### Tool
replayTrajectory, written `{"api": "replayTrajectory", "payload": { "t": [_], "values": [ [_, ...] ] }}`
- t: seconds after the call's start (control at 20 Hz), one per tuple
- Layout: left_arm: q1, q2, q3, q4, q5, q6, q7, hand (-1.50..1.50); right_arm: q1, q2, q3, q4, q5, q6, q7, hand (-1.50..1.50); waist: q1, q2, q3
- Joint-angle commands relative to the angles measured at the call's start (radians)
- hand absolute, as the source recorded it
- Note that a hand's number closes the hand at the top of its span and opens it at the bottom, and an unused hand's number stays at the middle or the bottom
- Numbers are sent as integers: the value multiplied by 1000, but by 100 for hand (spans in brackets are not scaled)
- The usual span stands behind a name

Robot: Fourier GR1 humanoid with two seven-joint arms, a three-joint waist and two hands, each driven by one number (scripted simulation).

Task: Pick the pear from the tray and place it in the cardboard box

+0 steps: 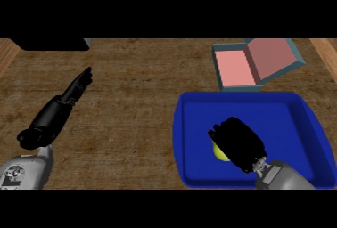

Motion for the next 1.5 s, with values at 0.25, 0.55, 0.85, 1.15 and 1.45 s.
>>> {"api": "replayTrajectory", "payload": {
  "t": [0.25, 0.55, 0.85, 1.15, 1.45],
  "values": [
    [-27, -40, -44, -12, -21, 2, 2, 0, -181, 312, -312, 299, -59, -84, 245, 150, 59, 38, 2],
    [-63, -53, -72, -28, -20, -12, 3, 0, -359, 424, -530, 455, -59, -225, 486, 150, 121, 59, 3],
    [-109, -71, -99, -17, -26, -20, 23, 0, -643, 384, -585, 653, 48, -351, 577, 150, 148, 56, -1],
    [-154, -80, -86, 33, -35, -3, 38, 0, -875, 377, -637, 830, 116, -468, 680, 150, 122, 50, -2],
    [-114, -83, -87, 23, -35, 0, 36, 0, -987, 328, -740, 915, 186, -675, 906, 150, 118, 44, -2]
  ]
}}
